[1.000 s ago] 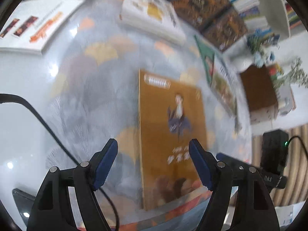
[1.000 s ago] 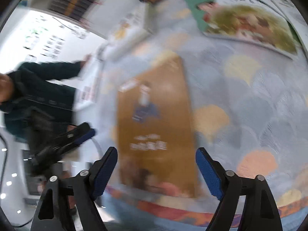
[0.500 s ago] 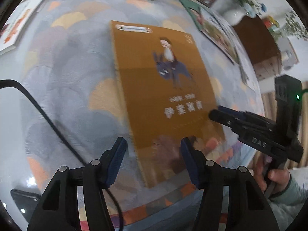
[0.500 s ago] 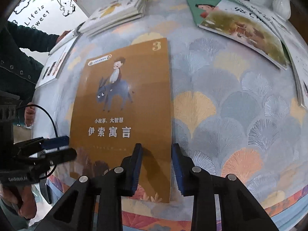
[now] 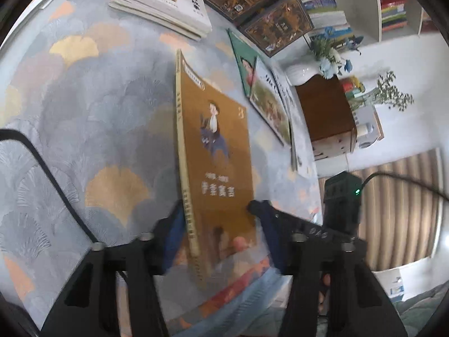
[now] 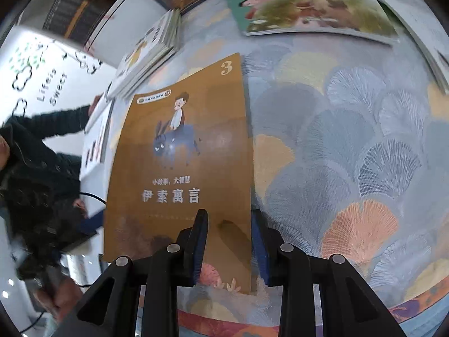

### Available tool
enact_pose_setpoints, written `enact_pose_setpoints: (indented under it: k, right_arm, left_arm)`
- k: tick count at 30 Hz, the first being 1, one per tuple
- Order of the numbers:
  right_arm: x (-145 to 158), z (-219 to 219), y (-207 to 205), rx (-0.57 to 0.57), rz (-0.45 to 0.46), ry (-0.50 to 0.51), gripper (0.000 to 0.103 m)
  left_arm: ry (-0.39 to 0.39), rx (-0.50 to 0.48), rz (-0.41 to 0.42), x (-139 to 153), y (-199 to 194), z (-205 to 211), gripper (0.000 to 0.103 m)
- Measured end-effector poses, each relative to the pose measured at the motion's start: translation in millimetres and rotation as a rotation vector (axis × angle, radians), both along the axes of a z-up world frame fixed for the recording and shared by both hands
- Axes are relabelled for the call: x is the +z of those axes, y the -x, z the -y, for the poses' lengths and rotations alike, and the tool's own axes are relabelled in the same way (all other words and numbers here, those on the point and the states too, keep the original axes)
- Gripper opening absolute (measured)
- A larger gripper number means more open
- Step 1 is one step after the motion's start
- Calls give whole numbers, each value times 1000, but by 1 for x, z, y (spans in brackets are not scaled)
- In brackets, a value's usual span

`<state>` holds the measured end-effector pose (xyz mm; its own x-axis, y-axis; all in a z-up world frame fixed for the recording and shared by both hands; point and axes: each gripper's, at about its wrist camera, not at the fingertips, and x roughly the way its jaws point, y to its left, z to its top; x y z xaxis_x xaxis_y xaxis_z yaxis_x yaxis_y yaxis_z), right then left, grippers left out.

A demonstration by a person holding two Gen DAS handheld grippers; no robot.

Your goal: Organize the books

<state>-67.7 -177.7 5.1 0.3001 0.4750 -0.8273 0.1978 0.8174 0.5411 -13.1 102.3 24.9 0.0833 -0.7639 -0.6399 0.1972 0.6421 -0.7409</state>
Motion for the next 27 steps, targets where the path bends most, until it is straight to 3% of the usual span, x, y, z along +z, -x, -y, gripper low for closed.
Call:
enact_pose_setpoints:
  k: [4, 9, 15, 19, 25, 27]
  right_arm:
    - [-1, 1, 3, -16, 12, -13, 31]
    - [0, 5, 6, -22, 9, -19, 31]
    - [-4, 21, 10, -42, -62, -145, 33]
    - [-5, 36, 25, -77, -84, -224, 63]
    - [-27, 41, 28, -180, -89, -512, 64]
    - [-33, 36, 23, -199, -76, -612, 54]
  left_arm:
    - [-102, -62, 19, -10, 7, 15, 27]
    - [-96, -104, 15, -12, 16, 19, 23]
    - [145, -4, -104, -7, -3, 5, 23]
    - [259, 24, -165, -8, -17, 7, 23]
    - [369, 35, -259, -17, -20, 12, 23]
    - [367, 40, -277, -20, -21, 11, 23]
